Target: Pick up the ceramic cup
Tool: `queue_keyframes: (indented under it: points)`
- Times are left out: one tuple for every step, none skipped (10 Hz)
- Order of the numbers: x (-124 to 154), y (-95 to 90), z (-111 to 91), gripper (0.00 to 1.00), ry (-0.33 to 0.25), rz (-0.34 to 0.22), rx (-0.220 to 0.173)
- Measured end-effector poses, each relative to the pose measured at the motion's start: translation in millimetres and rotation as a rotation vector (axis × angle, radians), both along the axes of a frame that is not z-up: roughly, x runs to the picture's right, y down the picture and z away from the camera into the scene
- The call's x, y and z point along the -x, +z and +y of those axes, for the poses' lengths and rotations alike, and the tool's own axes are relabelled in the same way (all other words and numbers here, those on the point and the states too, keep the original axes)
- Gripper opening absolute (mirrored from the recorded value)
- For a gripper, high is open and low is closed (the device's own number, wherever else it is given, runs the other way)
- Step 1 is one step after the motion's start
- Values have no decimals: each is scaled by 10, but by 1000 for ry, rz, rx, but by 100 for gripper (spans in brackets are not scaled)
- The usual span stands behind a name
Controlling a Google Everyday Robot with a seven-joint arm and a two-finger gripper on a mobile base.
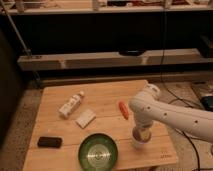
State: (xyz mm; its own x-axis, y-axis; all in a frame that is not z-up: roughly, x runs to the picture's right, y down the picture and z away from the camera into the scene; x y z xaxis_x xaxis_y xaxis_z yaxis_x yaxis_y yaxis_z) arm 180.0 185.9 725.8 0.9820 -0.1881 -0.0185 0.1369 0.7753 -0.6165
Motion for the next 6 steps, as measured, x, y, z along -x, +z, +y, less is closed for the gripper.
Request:
queue_keyframes:
  points:
    - [28, -8, -49, 37, -8, -5, -2]
    - [-1, -15, -49, 36, -5, -3, 0]
    - [-43, 29, -17, 36, -9, 1, 2]
    - [-16, 84, -3, 36, -16, -7, -2]
    - [26, 120, -11, 32, -22, -17, -5]
    - [68, 116, -56, 22, -34, -31, -10]
